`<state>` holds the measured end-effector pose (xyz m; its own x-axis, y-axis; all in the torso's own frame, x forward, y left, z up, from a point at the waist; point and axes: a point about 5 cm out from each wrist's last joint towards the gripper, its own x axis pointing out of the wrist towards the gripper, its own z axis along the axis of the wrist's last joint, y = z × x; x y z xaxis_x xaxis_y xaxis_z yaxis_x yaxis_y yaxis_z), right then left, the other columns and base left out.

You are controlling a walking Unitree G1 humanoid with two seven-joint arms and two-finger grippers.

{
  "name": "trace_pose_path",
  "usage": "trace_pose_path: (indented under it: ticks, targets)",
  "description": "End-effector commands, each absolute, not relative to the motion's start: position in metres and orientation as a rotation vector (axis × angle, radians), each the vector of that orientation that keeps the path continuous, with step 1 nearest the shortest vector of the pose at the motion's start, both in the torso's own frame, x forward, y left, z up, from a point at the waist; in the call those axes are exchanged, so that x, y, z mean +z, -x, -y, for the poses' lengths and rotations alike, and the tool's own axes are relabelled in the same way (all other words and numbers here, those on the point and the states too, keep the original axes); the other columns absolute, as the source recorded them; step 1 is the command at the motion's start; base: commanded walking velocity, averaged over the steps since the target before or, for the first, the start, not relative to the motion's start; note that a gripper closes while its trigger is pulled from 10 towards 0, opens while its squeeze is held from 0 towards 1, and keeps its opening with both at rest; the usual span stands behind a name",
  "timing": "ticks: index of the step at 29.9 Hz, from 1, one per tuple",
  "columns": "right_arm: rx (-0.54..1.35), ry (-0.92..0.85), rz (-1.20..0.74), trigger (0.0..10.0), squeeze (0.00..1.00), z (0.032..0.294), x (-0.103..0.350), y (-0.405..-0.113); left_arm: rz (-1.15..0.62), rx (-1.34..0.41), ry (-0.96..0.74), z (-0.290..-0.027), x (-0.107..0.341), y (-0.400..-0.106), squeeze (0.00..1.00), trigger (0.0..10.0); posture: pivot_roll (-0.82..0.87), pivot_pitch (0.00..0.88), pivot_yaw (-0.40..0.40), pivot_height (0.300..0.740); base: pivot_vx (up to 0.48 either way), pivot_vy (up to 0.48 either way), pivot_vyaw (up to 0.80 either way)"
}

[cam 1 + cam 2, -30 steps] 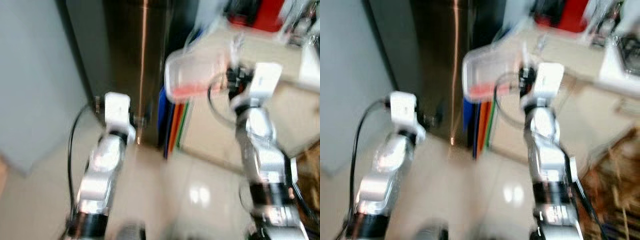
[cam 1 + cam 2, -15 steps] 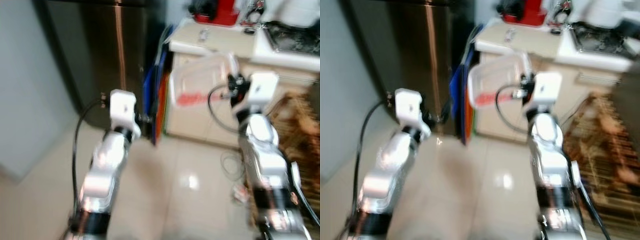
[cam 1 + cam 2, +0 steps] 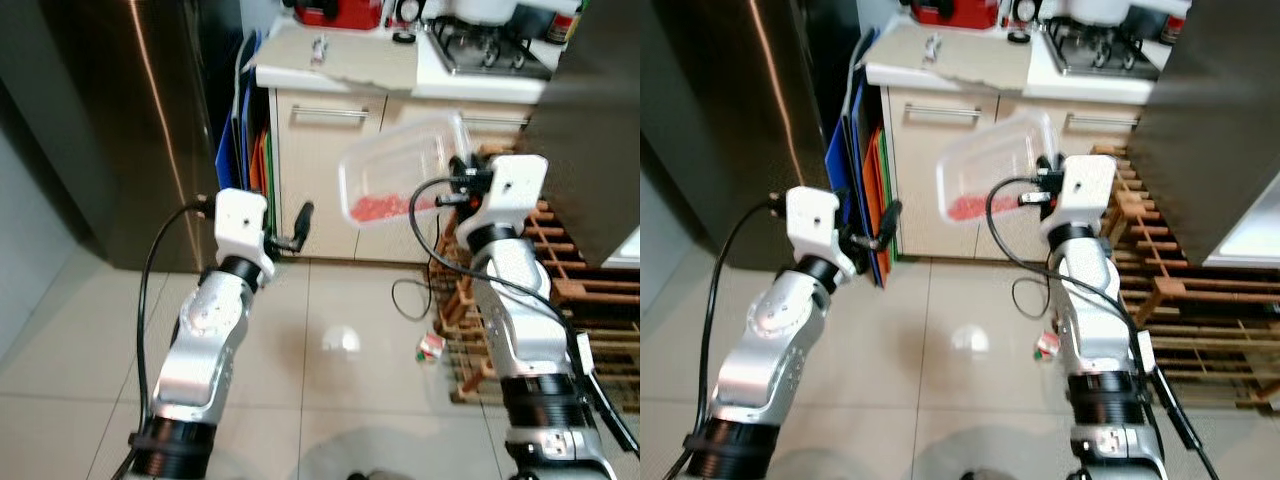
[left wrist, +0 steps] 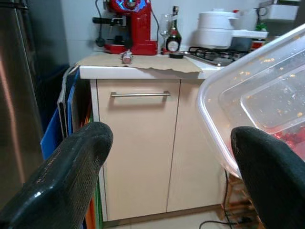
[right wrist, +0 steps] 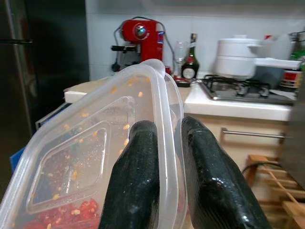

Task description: Restocking fridge

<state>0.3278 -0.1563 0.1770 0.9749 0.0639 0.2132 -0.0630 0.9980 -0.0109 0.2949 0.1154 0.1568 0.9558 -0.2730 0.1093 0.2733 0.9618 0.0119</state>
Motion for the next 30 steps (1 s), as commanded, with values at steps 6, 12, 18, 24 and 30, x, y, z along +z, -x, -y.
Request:
trace_pose_path:
  ticks: [6, 12, 18, 24, 30]
  targets:
    - [0.043, 0.008, 0.228, 0.0, 0.0, 0.1645, 0.1782, -0.3286, 0.134, -0.315, 0.004, -0.107, 0.1608, -0.2928, 0.0, 10.0, -0.02, 0.0, -0.022, 0.74, 0.0, -0.48, 0.0]
    - [0.045, 0.011, 0.231, 0.0, 0.0, 0.165, 0.1781, -0.3282, 0.142, -0.327, 0.002, -0.1053, 0.1617, -0.2934, 0.0, 10.0, -0.03, 0.0, -0.023, 0.74, 0.0, -0.48, 0.0]
    - [0.039, 0.004, 0.225, 0.0, 0.0, 0.1656, 0.175, -0.3272, 0.142, -0.335, -0.012, -0.1033, 0.161, -0.2939, 0.0, 10.0, -0.03, 0.0, -0.021, 0.74, 0.0, -0.48, 0.0]
    - [0.056, 0.014, 0.231, 0.0, 0.0, 0.162, 0.1746, -0.3256, 0.143, -0.337, -0.017, -0.103, 0.1608, -0.2947, 0.0, 10.0, -0.03, 0.0, -0.021, 0.74, 0.0, -0.48, 0.0]
    - [0.058, 0.013, 0.228, 0.0, 0.0, 0.162, 0.1735, -0.3255, 0.141, -0.334, -0.02, -0.1024, 0.16, -0.2949, 0.0, 10.0, -0.03, 0.0, -0.022, 0.74, 0.0, -0.48, 0.0]
